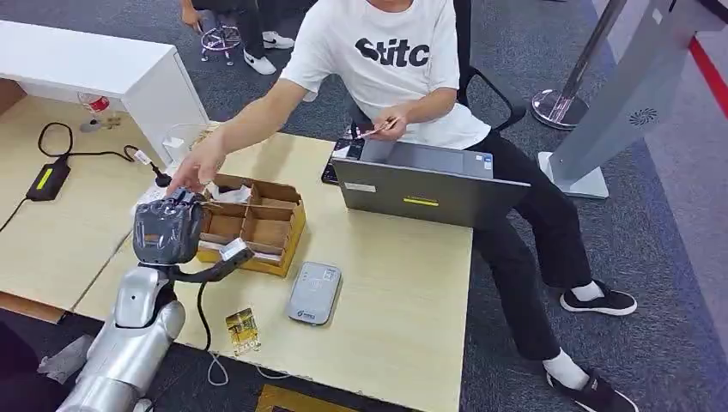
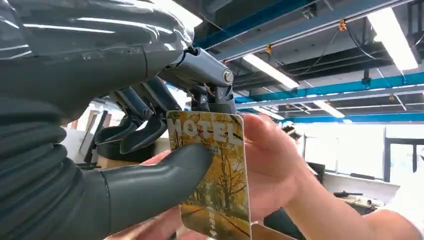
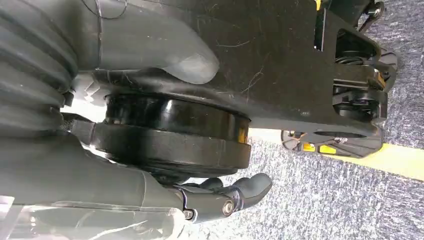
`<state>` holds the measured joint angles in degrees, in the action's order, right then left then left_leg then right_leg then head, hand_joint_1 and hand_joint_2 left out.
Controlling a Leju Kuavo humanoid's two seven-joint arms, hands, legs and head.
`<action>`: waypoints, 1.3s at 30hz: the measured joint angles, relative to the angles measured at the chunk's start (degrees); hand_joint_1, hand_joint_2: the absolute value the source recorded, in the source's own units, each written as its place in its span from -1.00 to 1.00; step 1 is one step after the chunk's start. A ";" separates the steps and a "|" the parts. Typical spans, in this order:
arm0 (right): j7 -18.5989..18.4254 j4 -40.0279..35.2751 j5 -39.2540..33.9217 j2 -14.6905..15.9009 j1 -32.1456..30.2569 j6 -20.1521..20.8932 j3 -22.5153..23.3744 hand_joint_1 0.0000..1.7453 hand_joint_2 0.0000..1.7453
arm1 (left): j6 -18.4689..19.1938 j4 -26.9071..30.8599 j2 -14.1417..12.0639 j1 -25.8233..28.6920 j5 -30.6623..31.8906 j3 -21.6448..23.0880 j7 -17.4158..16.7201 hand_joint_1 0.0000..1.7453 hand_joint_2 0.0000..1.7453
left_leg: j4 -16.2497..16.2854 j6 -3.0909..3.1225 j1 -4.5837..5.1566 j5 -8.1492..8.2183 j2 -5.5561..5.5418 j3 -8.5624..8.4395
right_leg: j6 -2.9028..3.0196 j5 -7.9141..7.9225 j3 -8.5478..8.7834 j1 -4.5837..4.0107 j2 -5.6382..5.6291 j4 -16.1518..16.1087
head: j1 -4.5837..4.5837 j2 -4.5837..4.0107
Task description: Pass the card to the sensor for recognition and then transmit it.
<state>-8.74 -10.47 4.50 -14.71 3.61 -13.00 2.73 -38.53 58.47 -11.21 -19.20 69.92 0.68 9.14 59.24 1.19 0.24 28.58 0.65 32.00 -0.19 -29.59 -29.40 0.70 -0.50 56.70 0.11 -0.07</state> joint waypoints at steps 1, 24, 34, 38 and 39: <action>0.00 0.00 0.00 0.00 0.00 0.00 0.00 -1.00 1.00 | 0.04 0.00 0.00 0.00 0.00 0.00 0.00 1.00 1.00 | 0.00 0.00 0.00 0.00 0.00 0.00 | 0.00 0.00 0.00 0.00 0.00 0.00 | 0.00 0.00; 0.87 0.00 -1.00 -0.04 -0.07 -1.03 0.07 -1.00 1.00 | -0.79 22.79 12.17 13.37 -12.92 -8.65 27.10 -1.00 1.00 | 0.00 0.03 0.08 0.06 0.14 0.11 | -0.01 0.00 -0.06 0.04 -0.13 -0.06 | 0.02 0.00; 3.98 0.18 -2.80 -0.15 -0.36 -1.92 1.62 -1.00 1.00 | -0.77 58.23 27.35 33.04 -43.39 -17.82 30.84 -1.00 1.00 | -0.01 0.16 0.11 0.16 0.32 0.17 | -0.08 0.01 -0.19 0.02 -0.22 -0.16 | 0.09 0.00; 5.73 0.24 -3.83 -0.15 -0.53 -1.99 2.51 -1.00 1.00 | -0.22 57.20 29.36 39.73 -72.13 -21.71 30.77 -1.00 1.00 | -0.05 0.13 0.02 0.16 0.31 0.12 | -0.01 -0.04 -0.32 0.00 -0.19 -0.14 | -0.09 0.00; 5.88 0.26 -3.96 -0.15 -0.56 -1.90 2.71 -1.00 1.00 | 0.73 56.26 29.71 40.59 -75.97 -22.06 30.80 -1.00 1.00 | -0.05 0.13 0.00 0.16 0.26 0.12 | 0.00 -0.05 -0.31 0.00 -0.13 -0.14 | -0.04 0.00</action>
<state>-2.86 -10.21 0.55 -14.86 3.05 -14.91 5.44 -37.81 114.72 18.49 21.39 -6.05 -21.38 39.93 59.19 1.32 0.23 28.74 0.90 32.12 -0.19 -29.64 -29.72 0.70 -0.63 56.56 0.07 -0.07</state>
